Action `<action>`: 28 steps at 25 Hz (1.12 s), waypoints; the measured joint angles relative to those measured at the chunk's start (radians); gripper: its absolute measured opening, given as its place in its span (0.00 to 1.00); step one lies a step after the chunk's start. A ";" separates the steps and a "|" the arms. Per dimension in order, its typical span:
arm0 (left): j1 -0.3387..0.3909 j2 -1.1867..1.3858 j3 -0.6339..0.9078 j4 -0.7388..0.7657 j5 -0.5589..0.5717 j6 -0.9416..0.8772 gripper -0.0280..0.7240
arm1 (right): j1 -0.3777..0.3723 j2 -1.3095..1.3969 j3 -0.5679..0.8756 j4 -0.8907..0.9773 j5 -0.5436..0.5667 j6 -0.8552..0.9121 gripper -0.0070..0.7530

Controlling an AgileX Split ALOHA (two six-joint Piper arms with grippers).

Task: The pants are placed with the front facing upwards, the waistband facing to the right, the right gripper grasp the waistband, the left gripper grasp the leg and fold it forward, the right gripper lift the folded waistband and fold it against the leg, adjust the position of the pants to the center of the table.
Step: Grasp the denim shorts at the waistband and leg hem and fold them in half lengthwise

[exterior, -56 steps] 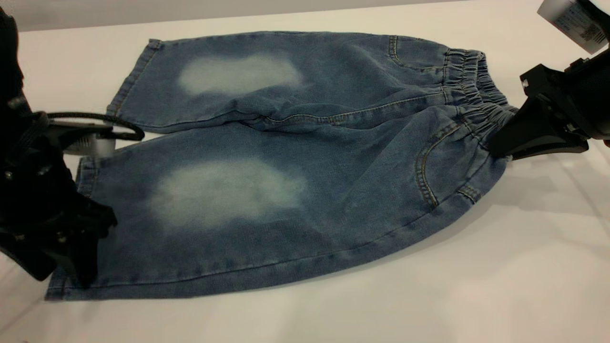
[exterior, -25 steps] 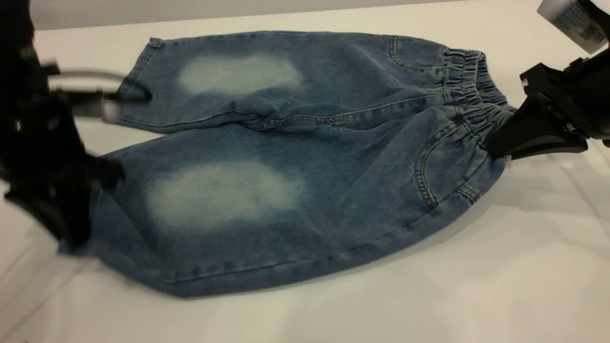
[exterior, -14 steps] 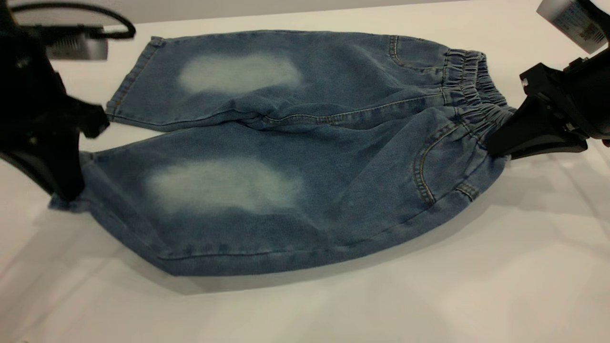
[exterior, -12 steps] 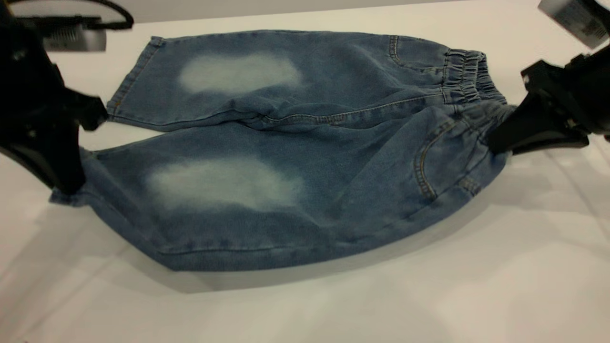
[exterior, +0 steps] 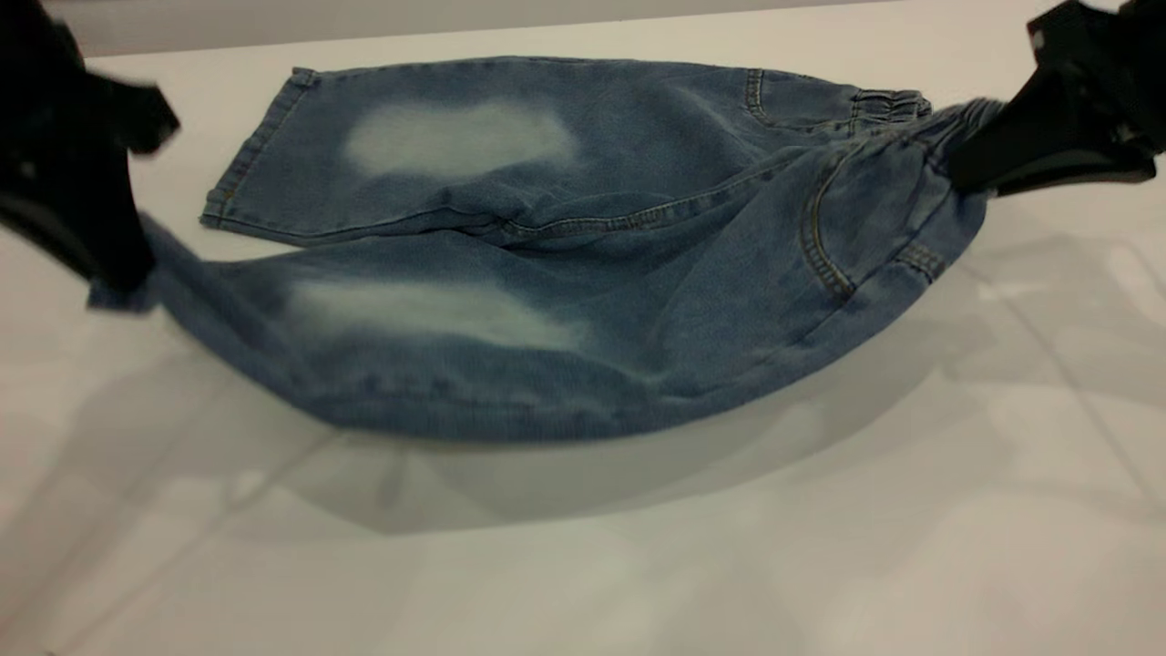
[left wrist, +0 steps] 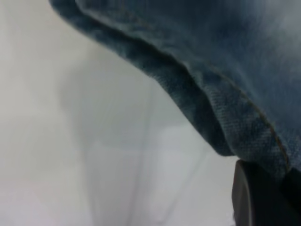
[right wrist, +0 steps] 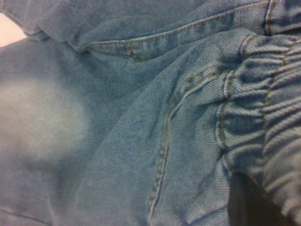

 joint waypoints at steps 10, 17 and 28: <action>0.000 -0.025 -0.126 -0.001 -0.048 0.007 0.11 | 0.000 -0.028 -0.001 0.001 0.001 0.012 0.06; 0.000 -0.023 -0.131 -0.001 -0.148 0.009 0.11 | 0.000 -0.028 -0.020 0.005 0.001 0.014 0.06; 0.000 0.019 -0.131 0.002 -0.298 0.018 0.11 | 0.000 -0.028 -0.118 -0.051 0.004 0.085 0.06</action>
